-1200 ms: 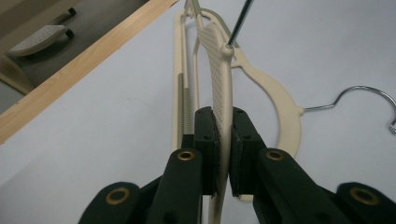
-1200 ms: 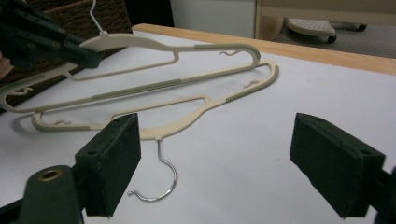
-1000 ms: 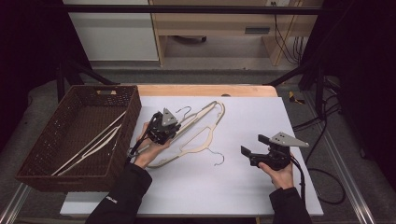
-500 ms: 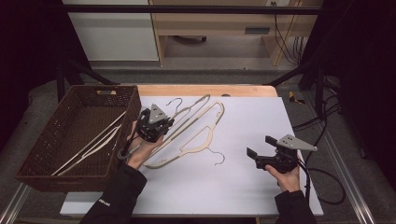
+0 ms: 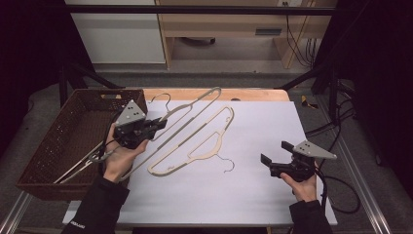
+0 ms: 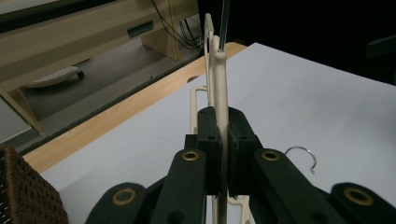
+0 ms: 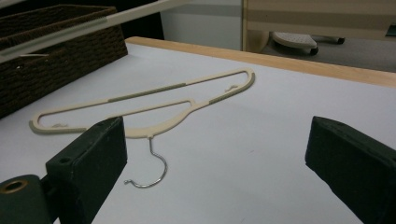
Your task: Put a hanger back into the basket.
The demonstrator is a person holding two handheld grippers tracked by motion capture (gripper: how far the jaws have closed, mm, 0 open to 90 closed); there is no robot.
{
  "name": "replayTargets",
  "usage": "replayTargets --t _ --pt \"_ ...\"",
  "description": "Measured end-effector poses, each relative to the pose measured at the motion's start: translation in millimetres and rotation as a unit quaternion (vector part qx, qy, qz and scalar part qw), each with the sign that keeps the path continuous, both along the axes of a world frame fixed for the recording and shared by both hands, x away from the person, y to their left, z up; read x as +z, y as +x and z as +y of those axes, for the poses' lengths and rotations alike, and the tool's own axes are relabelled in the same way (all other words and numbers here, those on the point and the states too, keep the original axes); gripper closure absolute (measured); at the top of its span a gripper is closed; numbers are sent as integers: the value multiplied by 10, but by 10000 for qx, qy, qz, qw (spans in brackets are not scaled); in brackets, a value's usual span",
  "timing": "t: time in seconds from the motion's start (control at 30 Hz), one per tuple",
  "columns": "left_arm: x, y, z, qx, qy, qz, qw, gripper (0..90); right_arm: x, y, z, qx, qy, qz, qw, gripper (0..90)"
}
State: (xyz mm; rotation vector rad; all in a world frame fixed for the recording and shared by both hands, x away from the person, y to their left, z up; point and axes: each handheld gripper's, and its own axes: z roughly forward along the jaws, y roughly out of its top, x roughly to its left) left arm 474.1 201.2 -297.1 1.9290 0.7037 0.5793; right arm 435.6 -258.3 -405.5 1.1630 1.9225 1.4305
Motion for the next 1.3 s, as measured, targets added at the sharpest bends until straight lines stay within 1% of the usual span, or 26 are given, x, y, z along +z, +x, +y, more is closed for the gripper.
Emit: replayTargets --t 0.13,0.23,0.27,0.3,0.33,0.4,0.47,0.5,0.53,0.67,0.8,0.87,0.97,1.1,1.2,1.3 --pt "165 -49 148 -53 -70 -49 9999 858 20 -12 -9 -9 -24 -32 10000 52" --pt "279 -75 259 -164 -212 -15 9996 858 33 -20 -27 -16 -21 -61 10000 47" --pt "331 -92 298 -191 -182 -23 9997 859 35 -24 -31 -30 -21 -47 10000 47" --pt "368 -109 324 -167 -152 -53 9997 858 38 -25 -38 -39 -15 -48 10000 46" --pt "403 -126 348 -140 -175 -58 9997 858 39 -24 -45 -36 -11 -69 10000 45" --pt "474 -161 393 -104 -94 -139 9998 859 42 -24 -60 -30 -13 -75 10000 45" --pt "542 -189 449 -79 -66 -203 9997 859 47 -34 -66 -69 17 -40 10000 45" --pt "578 -196 484 -63 -28 -276 9996 859 47 -34 -66 -69 17 -40 10000 45" --pt "610 -203 518 -45 -18 -297 9995 859 47 -35 -73 -62 11 -49 10000 45" --pt "708 -220 683 34 132 -346 9993 859 45 -32 -70 -59 24 -37 10000 45" --pt "736 -205 832 105 196 -324 9992 859 52 -35 -66 -51 12 -51 10000 43" --pt "738 -191 913 146 188 -327 9992 858 56 -34 -66 -46 8 -95 9999 42" --pt "719 -162 1042 150 139 -327 9993 858 56 -35 -64 -39 -2 -84 10000 37" --pt "659 -115 1188 195 205 -259 9993 858 56 -34 -62 -38 3 -69 10000 36" --pt "593 -74 1310 291 328 -211 9988 858 52 -33 -56 -45 -6 -32 10000 34" --pt "532 -38 1428 356 299 -191 9987 858 43 -24 -58 -4 -33 -71 10000 34"
